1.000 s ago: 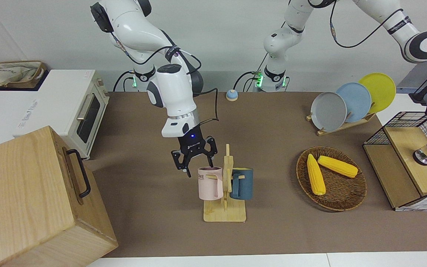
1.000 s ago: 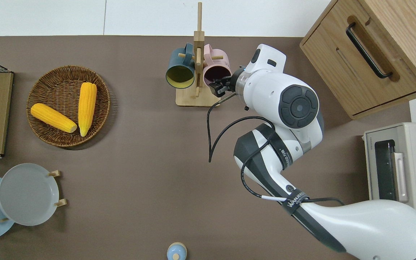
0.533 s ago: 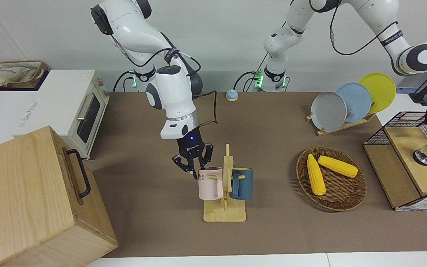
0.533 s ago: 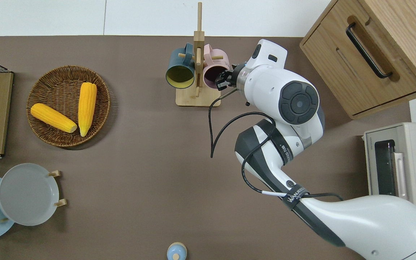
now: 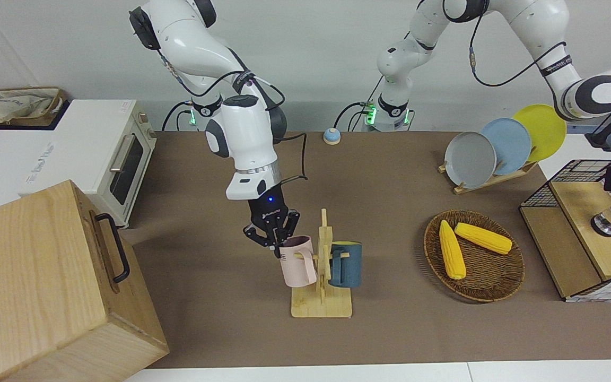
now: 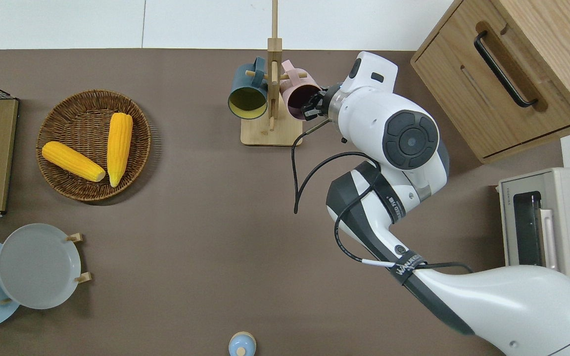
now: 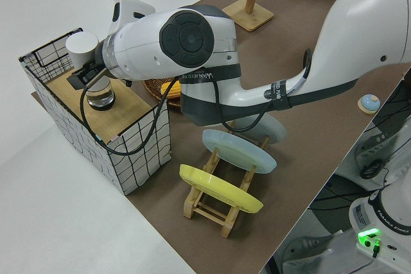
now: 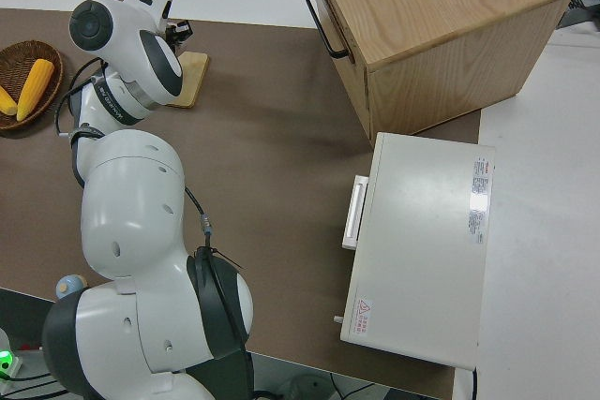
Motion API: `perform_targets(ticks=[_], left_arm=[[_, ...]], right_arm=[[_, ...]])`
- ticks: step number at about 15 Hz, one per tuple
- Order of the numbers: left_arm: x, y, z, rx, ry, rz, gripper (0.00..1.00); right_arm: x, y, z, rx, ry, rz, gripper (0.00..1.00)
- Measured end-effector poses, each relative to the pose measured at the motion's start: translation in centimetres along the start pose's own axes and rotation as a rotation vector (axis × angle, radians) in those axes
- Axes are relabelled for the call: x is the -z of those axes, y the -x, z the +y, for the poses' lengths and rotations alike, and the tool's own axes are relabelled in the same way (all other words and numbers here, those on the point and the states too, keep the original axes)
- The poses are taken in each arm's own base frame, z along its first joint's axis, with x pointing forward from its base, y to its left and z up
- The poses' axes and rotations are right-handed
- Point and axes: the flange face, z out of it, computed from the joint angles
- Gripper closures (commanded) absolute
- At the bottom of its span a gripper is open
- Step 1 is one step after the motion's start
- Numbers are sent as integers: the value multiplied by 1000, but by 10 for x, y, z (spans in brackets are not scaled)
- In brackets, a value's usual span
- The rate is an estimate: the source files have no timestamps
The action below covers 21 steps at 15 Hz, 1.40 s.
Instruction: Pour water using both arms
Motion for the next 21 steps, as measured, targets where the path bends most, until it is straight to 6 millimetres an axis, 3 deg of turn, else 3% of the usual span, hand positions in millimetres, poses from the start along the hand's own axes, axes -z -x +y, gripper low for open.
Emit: perform_targets(ticks=[5,7,8,10,12,13,21], left_arm=[[-5,2,-6,-24,-4,-2,36],[-7,4,-9,-32,-5,-6,123],[-8,6,-9,-33,-5,-8,219],[-9,6,-10,-32,-5,-8,586],[-9,7,-11,-25,-4,-4,863],[-9,7,-12,-25,-6,-4,927],[-8,7,-13,-22,-6,-1,1000]], right_arm=[[1,-1,-5,111,65,10,1000],[2,-1,-6,139,80,11,1000],[2,-2,-6,148,84,9,1000],[3,-3,-4,165,91,6,1000],[5,-4,-2,175,96,0,1000],[6,-4,0,176,100,-2,1000],[34,-10,42,175,157,-19,1000]])
